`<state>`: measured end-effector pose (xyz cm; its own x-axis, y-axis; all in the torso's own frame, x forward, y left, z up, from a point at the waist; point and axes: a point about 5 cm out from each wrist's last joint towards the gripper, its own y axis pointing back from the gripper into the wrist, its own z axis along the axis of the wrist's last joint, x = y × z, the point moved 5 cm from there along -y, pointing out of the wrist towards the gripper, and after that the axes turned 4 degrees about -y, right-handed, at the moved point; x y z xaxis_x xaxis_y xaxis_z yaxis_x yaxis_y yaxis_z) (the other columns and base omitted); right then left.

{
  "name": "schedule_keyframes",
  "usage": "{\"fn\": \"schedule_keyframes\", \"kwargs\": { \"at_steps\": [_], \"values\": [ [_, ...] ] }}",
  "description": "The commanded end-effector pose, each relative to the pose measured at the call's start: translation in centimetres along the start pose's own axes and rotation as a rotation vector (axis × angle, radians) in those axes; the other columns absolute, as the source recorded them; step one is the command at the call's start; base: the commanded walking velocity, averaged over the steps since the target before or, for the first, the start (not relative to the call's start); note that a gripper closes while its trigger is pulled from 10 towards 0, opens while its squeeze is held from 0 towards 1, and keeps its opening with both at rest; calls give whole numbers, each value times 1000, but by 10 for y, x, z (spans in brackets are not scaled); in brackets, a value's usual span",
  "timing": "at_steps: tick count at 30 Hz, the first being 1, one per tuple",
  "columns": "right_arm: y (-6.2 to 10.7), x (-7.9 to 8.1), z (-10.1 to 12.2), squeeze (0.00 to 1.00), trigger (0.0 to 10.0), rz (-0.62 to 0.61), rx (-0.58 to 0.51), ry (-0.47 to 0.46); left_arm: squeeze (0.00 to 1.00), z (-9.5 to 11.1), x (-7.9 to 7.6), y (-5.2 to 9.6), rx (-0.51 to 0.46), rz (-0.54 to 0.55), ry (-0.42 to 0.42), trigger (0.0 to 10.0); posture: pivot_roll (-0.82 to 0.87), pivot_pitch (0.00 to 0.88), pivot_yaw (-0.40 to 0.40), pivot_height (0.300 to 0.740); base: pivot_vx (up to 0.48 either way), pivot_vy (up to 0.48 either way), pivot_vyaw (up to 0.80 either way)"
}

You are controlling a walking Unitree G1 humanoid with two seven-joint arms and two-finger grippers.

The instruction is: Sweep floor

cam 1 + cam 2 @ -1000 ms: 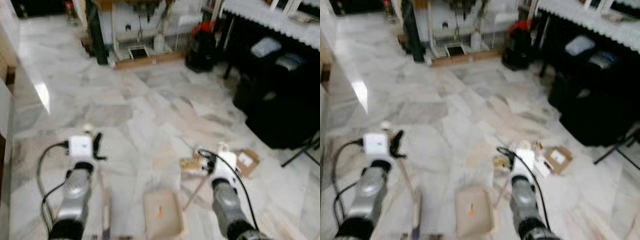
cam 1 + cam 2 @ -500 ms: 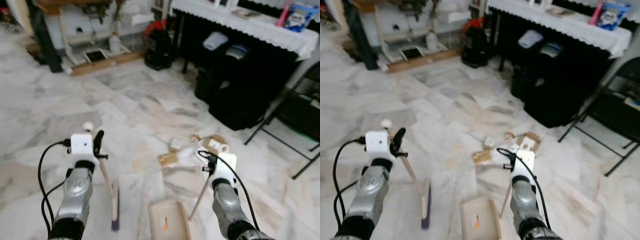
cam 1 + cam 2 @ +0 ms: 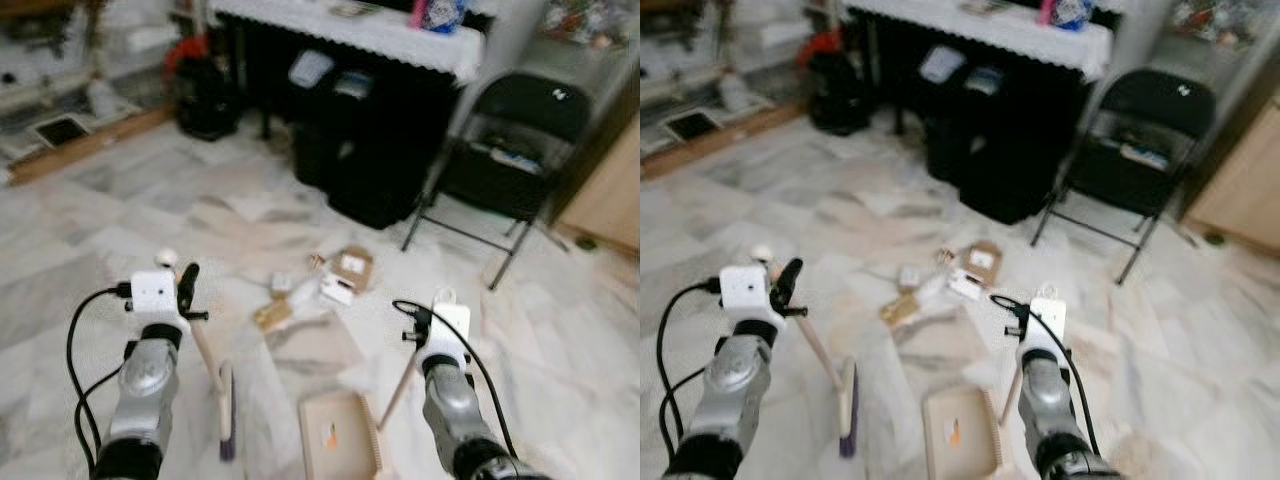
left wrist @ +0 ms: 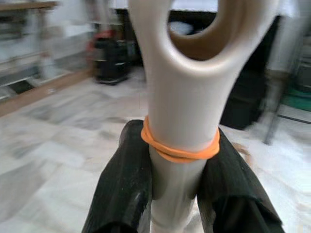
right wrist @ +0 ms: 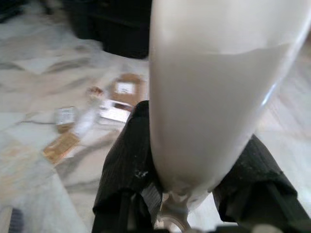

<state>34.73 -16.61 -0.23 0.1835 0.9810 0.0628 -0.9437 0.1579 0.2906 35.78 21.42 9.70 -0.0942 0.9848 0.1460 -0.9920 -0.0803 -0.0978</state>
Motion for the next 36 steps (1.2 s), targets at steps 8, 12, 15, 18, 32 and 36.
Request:
{"fn": "schedule_keyframes", "kwargs": {
  "at_steps": [8,12,15,18,32,36],
  "values": [
    [-3,-1,10,0,10000,-4,-33,4,0,11,-4,-4,-45,-10,2,10000,40,6,-48,740,0,0,-761],
    [-3,-2,10,0,10000,-5,-34,6,0,12,-4,-4,-46,-10,3,10000,42,0,-49,740,0,0,-763],
    [-3,-2,10,0,10000,-4,-34,6,0,12,-4,-5,-47,-12,4,10000,41,0,-49,740,0,0,-763],
    [-3,-2,10,0,10000,-5,-35,6,0,12,-5,-5,-49,-14,5,10000,41,0,-49,740,0,0,-763],
    [-3,-3,10,0,10000,-9,-38,10,0,13,-5,-5,-52,-12,11,10000,43,0,-50,740,0,0,-763],
    [-3,-4,12,0,10000,-11,-52,10,0,12,-5,-5,-48,-9,13,10000,43,0,-52,740,0,0,-370]
  ]
}}
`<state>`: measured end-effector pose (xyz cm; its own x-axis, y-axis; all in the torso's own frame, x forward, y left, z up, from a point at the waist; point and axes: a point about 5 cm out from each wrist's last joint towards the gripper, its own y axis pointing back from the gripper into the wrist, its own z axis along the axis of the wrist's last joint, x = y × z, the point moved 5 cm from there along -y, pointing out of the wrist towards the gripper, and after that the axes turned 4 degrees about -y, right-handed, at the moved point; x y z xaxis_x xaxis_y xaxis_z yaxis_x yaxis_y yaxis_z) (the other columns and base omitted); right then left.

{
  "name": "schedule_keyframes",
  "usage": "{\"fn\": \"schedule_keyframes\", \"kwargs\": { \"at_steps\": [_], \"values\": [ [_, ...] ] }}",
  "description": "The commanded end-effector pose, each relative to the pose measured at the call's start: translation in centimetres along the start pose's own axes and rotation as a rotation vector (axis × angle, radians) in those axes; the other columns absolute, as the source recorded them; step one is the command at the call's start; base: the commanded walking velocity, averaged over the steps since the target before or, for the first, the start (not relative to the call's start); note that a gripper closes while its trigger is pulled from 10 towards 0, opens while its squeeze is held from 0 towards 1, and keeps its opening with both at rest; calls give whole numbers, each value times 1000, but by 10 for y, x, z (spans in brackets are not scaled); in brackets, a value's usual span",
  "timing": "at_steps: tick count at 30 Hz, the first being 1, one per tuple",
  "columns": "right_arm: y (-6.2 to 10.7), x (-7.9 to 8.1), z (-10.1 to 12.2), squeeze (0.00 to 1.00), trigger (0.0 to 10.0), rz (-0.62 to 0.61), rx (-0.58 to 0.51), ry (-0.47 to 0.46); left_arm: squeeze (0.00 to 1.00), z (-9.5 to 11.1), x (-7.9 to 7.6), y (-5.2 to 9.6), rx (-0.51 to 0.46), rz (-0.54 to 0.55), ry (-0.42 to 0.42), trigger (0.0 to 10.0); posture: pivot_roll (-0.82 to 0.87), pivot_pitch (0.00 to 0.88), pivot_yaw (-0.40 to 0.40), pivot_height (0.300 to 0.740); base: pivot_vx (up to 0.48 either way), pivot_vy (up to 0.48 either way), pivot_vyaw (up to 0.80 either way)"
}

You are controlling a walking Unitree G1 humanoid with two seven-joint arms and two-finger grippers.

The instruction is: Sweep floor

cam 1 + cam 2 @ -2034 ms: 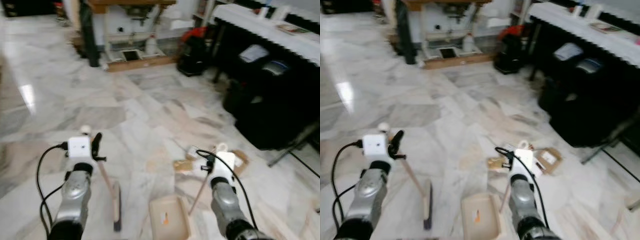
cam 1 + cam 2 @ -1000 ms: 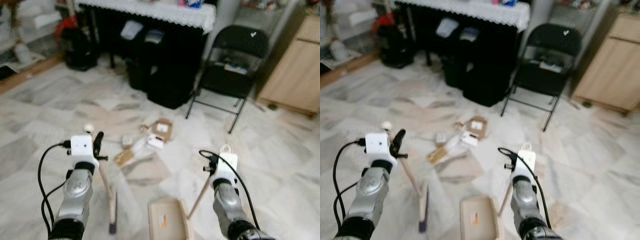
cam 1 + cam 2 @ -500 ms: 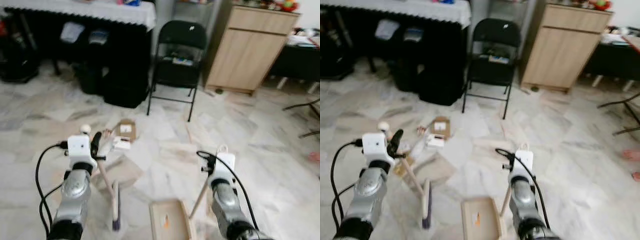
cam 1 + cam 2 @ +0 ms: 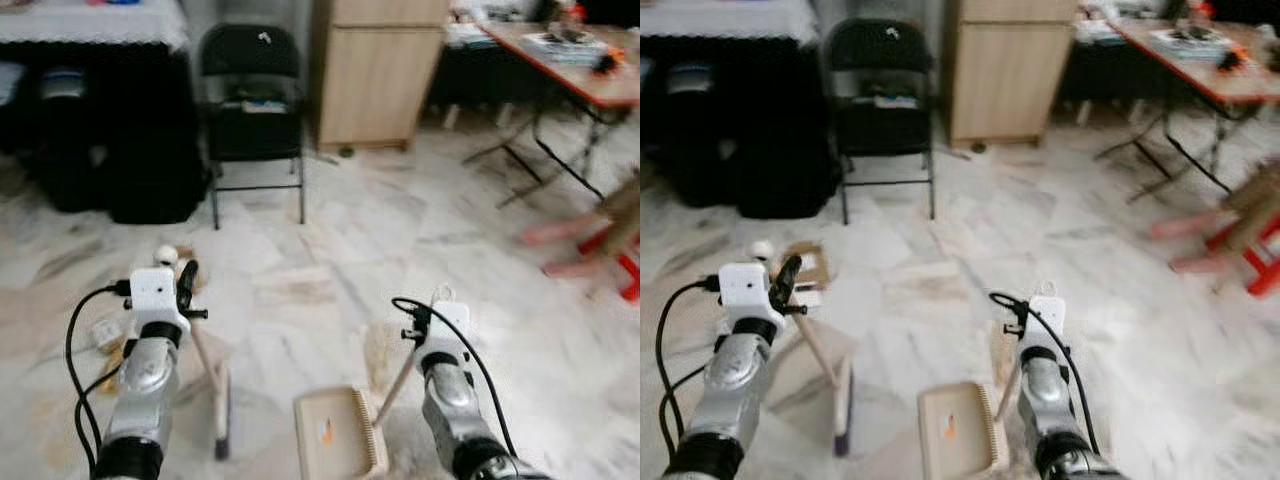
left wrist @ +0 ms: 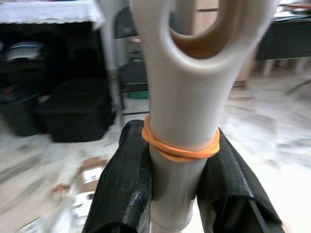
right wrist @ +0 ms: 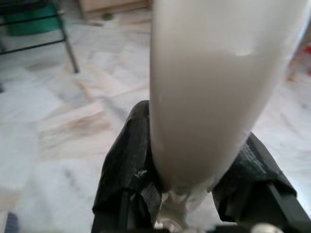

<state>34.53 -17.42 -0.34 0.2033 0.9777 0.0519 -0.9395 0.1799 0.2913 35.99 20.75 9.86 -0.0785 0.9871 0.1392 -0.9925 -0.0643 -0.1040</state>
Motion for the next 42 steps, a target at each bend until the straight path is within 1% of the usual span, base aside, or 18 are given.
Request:
{"fn": "schedule_keyframes", "kwargs": {
  "at_steps": [1,12,25,42],
  "values": [
    [-3,4,13,0,10000,12,-53,5,0,10,2,-3,-40,6,5,10000,43,0,-52,740,0,0,0],
    [-3,5,14,0,10000,17,-59,4,0,8,2,-3,-32,10,9,10000,43,0,-55,740,0,0,0],
    [-3,5,15,0,10000,19,-62,7,0,8,2,-3,-30,17,13,10000,39,3,-58,740,0,284,0],
    [-3,5,15,0,10000,21,-61,6,0,8,5,-3,-29,27,10,10000,40,9,-57,740,0,392,0]
  ]
}}
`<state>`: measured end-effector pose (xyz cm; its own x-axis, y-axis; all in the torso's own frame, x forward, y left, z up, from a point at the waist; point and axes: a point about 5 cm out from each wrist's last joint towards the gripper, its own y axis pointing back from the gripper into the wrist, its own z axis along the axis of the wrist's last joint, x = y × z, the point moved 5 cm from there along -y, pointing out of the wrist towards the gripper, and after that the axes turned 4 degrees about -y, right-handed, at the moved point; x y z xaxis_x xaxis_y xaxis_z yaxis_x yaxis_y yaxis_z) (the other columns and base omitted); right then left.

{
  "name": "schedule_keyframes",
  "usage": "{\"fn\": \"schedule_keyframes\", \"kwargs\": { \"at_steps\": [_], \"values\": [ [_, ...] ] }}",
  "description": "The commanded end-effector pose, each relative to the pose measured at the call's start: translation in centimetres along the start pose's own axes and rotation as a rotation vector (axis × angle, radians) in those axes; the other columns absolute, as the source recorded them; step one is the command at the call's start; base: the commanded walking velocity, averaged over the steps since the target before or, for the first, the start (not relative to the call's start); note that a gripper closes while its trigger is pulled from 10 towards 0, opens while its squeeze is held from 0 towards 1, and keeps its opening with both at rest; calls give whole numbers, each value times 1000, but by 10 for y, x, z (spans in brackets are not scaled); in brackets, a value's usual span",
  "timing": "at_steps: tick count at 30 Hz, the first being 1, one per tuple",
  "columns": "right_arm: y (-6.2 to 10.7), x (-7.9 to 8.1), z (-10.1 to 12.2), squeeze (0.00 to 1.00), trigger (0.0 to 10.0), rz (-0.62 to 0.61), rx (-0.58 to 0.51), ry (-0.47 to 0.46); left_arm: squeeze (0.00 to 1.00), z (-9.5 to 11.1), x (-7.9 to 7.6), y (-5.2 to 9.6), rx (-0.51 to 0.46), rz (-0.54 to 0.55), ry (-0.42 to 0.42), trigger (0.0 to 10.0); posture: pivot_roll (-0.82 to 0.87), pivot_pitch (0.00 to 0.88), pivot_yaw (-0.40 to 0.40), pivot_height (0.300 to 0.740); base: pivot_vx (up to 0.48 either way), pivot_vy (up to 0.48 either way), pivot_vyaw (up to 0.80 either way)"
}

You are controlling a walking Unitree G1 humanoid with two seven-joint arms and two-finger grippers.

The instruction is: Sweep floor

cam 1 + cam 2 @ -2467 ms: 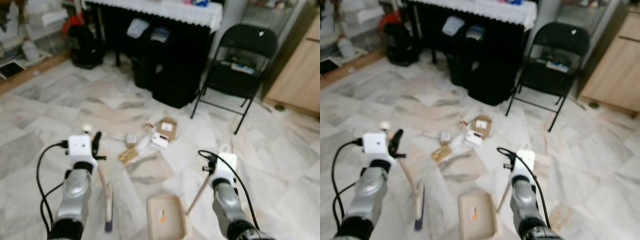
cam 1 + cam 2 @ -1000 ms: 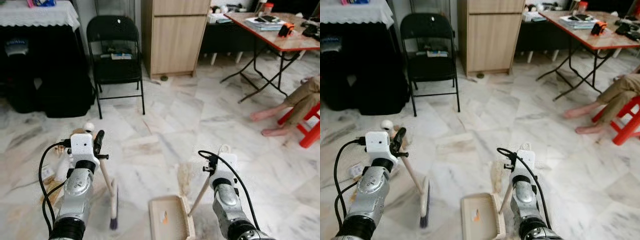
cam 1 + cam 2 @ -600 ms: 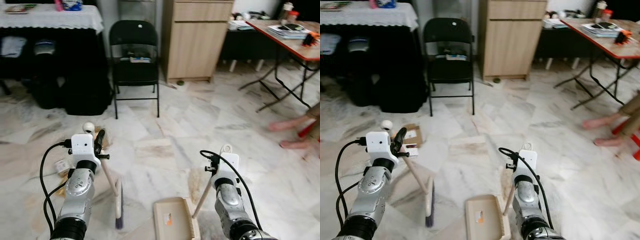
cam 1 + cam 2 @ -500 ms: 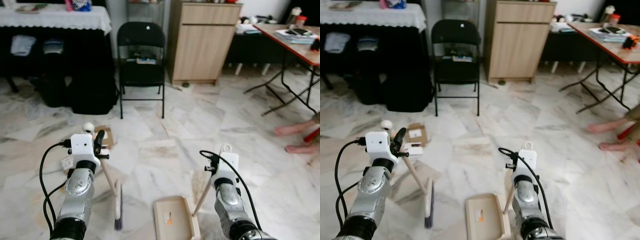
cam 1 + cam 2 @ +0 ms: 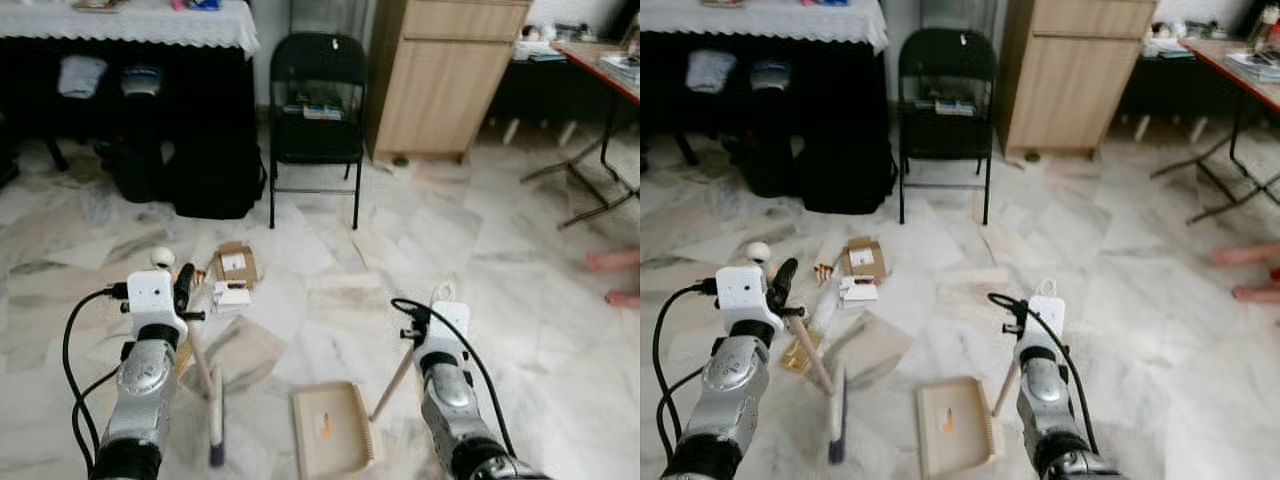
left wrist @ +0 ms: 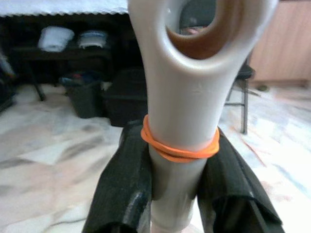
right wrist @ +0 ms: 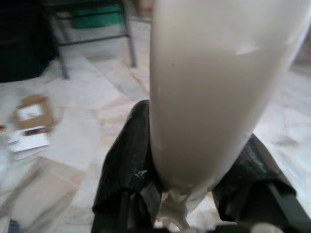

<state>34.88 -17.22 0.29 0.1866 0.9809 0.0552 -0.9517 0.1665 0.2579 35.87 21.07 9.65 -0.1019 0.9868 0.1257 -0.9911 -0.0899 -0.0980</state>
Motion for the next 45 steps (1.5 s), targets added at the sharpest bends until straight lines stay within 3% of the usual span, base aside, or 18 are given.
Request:
{"fn": "schedule_keyframes", "kwargs": {
  "at_steps": [1,11,20,45],
  "values": [
    [-3,3,8,0,10000,3,-27,5,0,10,2,-4,-39,3,-1,10000,40,8,-56,740,0,394,0],
    [-2,3,7,0,10000,6,-26,3,0,10,4,-4,-39,11,-8,10000,42,8,-56,740,0,392,0],
    [-2,4,8,0,10000,8,-26,5,0,19,21,-7,-69,87,-9,10000,41,0,-55,740,0,394,0],
    [-3,5,9,0,10000,15,-26,12,0,17,18,-7,-70,101,8,10000,41,0,-61,740,0,387,0]
  ]
}}
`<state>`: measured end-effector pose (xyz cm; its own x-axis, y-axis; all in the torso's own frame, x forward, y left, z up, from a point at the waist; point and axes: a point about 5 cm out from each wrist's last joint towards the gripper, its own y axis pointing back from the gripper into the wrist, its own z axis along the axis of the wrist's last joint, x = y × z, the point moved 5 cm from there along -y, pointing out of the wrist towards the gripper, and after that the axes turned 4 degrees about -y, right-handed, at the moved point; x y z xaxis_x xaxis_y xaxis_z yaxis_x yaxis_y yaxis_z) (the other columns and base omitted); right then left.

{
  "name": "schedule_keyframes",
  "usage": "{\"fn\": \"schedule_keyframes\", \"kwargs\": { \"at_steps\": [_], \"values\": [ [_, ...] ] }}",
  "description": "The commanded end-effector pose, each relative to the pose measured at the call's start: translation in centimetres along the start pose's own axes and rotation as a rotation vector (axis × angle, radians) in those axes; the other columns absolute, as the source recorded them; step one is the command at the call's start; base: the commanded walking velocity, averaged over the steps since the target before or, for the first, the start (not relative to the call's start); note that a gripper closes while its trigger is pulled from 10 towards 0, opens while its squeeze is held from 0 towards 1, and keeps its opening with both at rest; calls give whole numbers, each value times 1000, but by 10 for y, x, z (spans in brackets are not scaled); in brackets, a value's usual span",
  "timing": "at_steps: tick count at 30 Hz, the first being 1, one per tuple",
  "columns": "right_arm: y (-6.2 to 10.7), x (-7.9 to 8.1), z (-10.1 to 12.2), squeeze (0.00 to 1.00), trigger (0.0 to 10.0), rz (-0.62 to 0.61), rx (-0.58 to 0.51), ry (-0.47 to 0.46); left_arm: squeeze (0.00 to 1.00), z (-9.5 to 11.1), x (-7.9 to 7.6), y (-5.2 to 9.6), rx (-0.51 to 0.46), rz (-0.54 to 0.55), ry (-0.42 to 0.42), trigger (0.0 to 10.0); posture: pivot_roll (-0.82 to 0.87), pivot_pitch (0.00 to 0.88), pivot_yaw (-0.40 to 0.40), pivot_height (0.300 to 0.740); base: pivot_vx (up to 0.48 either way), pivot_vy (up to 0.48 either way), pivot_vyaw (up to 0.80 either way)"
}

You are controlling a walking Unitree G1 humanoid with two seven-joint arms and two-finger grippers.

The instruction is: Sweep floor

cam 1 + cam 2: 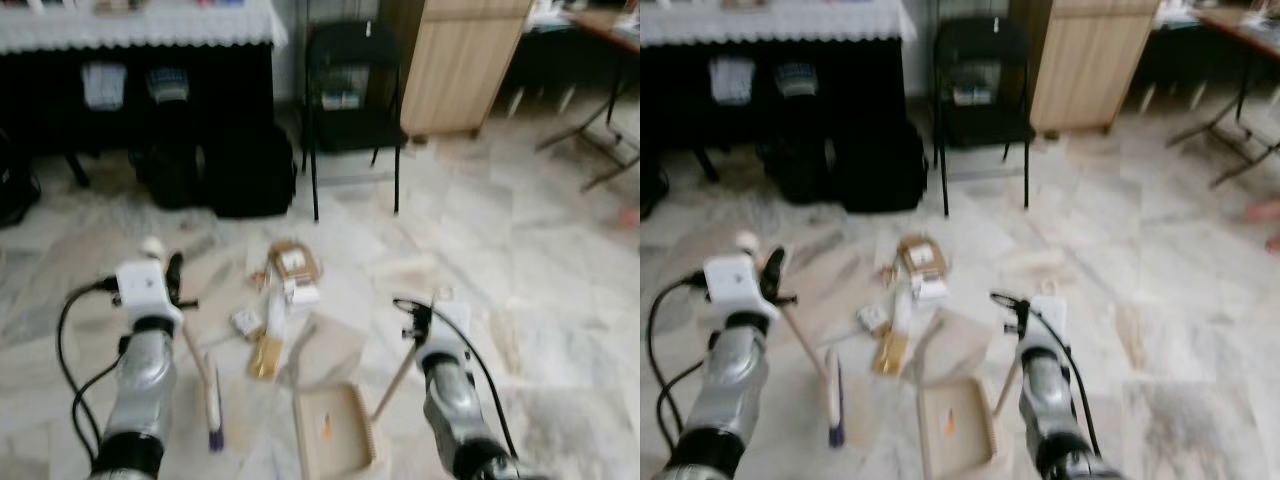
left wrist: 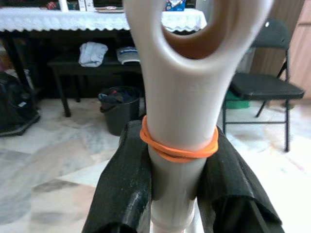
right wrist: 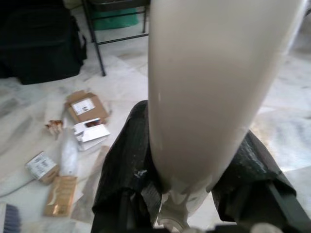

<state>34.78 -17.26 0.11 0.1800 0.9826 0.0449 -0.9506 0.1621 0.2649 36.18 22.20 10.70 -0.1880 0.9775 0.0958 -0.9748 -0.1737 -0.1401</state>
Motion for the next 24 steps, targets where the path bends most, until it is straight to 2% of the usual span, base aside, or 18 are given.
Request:
{"fn": "schedule_keyframes", "kwargs": {
  "at_steps": [1,24],
  "values": [
    [-4,5,11,0,10000,11,-33,0,0,8,6,-3,-39,12,-11,10000,41,0,-61,740,0,0,0],
    [-3,4,10,0,10000,6,-30,2,0,7,1,-1,-33,-23,-23,10000,39,2,-62,740,0,0,0]
  ]
}}
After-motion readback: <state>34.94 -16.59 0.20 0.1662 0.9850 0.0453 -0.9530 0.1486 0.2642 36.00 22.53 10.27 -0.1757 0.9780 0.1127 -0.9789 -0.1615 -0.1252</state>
